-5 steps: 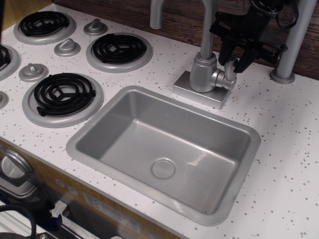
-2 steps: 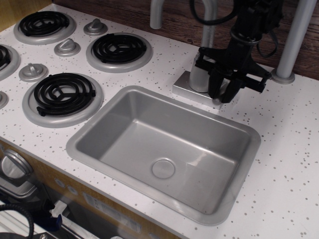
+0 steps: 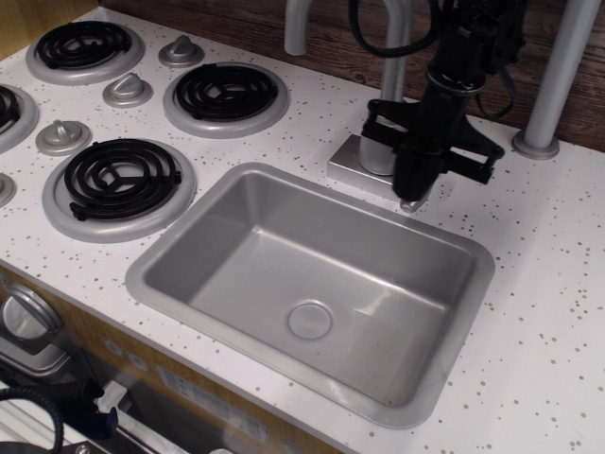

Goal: Lever vertical to front

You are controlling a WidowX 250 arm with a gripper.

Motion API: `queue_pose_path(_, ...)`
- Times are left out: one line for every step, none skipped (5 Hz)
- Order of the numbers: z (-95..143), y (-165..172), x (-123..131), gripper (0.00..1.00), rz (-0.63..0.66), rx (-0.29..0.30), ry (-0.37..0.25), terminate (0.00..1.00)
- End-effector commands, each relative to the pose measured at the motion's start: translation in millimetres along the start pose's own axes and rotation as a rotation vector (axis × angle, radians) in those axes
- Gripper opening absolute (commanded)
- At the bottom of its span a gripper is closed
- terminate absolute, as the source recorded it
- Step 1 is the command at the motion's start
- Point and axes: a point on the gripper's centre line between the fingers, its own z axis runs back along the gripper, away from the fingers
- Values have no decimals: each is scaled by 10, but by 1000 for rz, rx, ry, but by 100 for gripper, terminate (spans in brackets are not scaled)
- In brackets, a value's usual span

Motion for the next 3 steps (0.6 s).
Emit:
queue_pose_path(424, -27, 26, 100, 0, 45, -52, 0)
queue_pose_path(506, -38, -11, 100, 9, 65, -37, 0)
queue_pose_path(530, -39, -21, 100, 3, 74, -46, 100)
